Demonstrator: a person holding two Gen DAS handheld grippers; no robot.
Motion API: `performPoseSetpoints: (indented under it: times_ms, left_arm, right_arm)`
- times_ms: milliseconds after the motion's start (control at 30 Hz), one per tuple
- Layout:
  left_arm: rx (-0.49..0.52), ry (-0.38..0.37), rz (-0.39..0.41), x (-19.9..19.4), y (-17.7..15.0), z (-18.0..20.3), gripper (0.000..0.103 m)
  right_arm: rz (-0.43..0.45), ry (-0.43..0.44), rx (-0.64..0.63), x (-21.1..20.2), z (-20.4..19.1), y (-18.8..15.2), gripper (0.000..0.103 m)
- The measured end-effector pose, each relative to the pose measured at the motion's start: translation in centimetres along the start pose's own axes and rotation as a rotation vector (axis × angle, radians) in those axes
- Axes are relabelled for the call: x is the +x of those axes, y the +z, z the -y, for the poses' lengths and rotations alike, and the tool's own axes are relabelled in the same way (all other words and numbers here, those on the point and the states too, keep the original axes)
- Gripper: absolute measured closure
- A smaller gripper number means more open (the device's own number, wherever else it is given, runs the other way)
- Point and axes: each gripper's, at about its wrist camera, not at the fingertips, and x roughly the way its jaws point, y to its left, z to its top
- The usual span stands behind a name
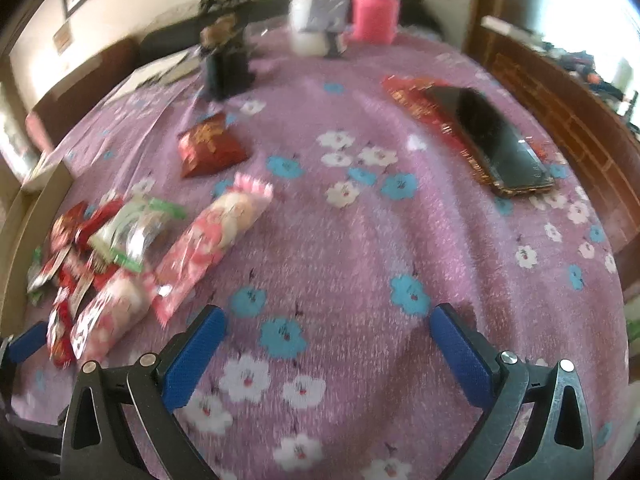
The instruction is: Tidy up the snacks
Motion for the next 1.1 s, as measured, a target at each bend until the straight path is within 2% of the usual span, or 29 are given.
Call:
performPoseSetpoints:
  times_ms: [33,100,133,300,333,367,433,500,533,567,633,700,867,900,967,1000,1033,1067,1100]
  left_arm:
    - [-0.008,-0.020,0.021,-0.7,-0.3,-0.2,0.000]
    - [-0.007,-0.062,0.111,-3.5,-1.0,-0.7,0.000]
    - [0.008,-0.072,0.182,-5.6,-1.3,-0.9,0.000]
    - [0.013,-0.047,0.428,-13.4,-2.1,-4.2,0.000]
    - [0.005,-0.049,0.459,-14.5,-2.2,-5.2,0.000]
    - [-0.003,-0.046,0.476,-15.3,-2.3,-6.1,0.000]
    - [-0.015,-0.041,0.479,-15.8,-1.9,-7.7,0.000]
    - [-0.030,-0.038,0.463,-16.0,-1.9,-8.8,0.000]
    - [-0.035,-0.036,0.452,-15.7,-1.8,-8.6,0.000]
    - [-0.049,-0.042,0.436,-15.3,-1.7,-9.0,0.000]
    - [-0.069,-0.066,0.418,-14.6,-1.8,-9.2,0.000]
    - [-0.074,-0.080,0.404,-14.3,-2.4,-9.2,0.000]
    - [-0.013,-0.085,0.381,-12.9,-2.7,-7.9,0.000]
    - [-0.002,-0.096,0.372,-12.6,-2.5,-7.5,0.005]
    - [0.028,-0.127,0.348,-11.8,-2.1,-6.6,0.008]
    - [0.037,-0.131,0.344,-11.5,-2.0,-6.1,0.011]
    - [0.059,-0.138,0.338,-11.0,-1.7,-5.4,0.015]
    - [0.079,-0.144,0.328,-10.6,-1.4,-4.7,0.021]
    - [0.101,-0.150,0.311,-10.0,-1.1,-4.0,0.021]
  right_arm:
    - [0.018,0.007,0.012,-0.2,0.1,-0.3,0.000]
    - [0.014,-0.017,-0.016,-0.1,-0.4,-0.7,0.000]
    - [0.013,-0.027,-0.030,-0.1,-0.7,-0.7,0.000]
    - [0.001,-0.028,-0.048,-0.1,-0.7,-0.6,0.000]
    - [0.006,-0.035,-0.052,-0.4,-0.7,-0.6,0.004]
    - [0.046,-0.039,-0.041,-1.3,-0.6,-0.7,0.014]
    - [0.144,0.009,-0.013,-3.5,-0.6,-1.0,0.021]
    - [0.227,0.081,0.009,-5.4,-0.8,-1.2,0.019]
    - [0.242,0.137,0.019,-5.8,-1.0,-1.1,0.018]
    - [0.214,0.176,0.014,-5.6,-1.4,-0.7,0.019]
    - [0.150,0.174,-0.024,-4.6,-2.6,0.2,0.022]
    - [0.149,0.143,-0.049,-3.9,-3.5,0.5,0.038]
    - [0.122,0.131,0.009,-1.1,-4.1,1.5,0.040]
    - [0.118,0.138,0.030,-0.6,-4.1,1.7,0.042]
    - [0.097,0.127,0.058,0.1,-4.0,1.9,0.045]
    - [0.079,0.128,0.069,0.7,-4.0,2.0,0.054]
    - [0.083,0.126,0.079,0.9,-4.0,2.0,0.056]
    - [0.087,0.132,0.081,0.7,-3.9,2.0,0.068]
    - [0.074,0.153,0.088,0.7,-3.7,2.0,0.078]
